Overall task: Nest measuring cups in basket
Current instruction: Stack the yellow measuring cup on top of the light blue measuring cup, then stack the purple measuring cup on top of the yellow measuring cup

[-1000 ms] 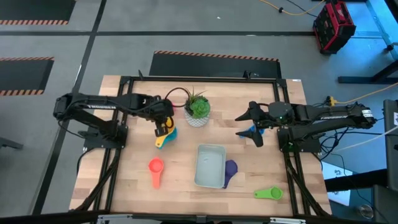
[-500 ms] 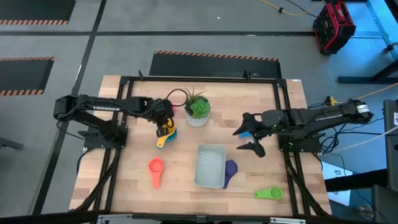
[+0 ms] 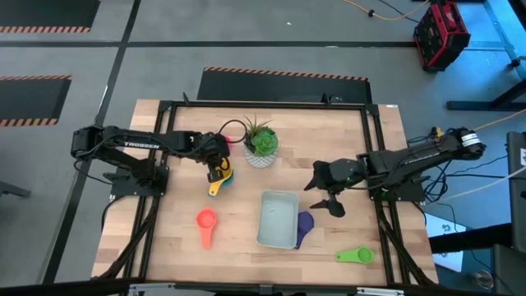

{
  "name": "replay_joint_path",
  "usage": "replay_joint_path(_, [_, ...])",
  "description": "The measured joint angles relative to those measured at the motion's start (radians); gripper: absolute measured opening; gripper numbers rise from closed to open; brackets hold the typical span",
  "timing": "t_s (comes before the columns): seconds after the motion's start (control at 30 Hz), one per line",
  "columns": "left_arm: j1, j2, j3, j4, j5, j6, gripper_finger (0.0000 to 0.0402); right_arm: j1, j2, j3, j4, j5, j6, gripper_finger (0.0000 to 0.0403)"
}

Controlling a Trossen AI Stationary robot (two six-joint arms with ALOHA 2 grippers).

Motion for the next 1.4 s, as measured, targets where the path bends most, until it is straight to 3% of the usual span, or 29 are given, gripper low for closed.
replay_joint_path(0.57, [-0.004, 0.0, 0.0, 0.02, -0.028, -0.01, 0.0105, 0.0, 0.102, 0.0, 0.055, 0.0, 0.001, 0.0319])
replay_joint_path(0.83, [-0.047, 0.0, 0.0, 0.097, -0.012, -0.034, 0.0106, 0.07, 0.131, 0.0, 0.055, -0.001, -0.101, 0.0319])
replay_joint_path(1.03, [-0.07, 0.0, 0.0, 0.102, -0.012, -0.034, 0.0105, 0.131, 0.193, 0.0, 0.053, 0.002, -0.078, 0.0319])
replay_joint_path(1.4, [-0.082, 0.0, 0.0, 0.102, -0.012, -0.034, 0.0108, 0.189, 0.316, 0.0, 0.062, 0.131, -0.048, 0.0319])
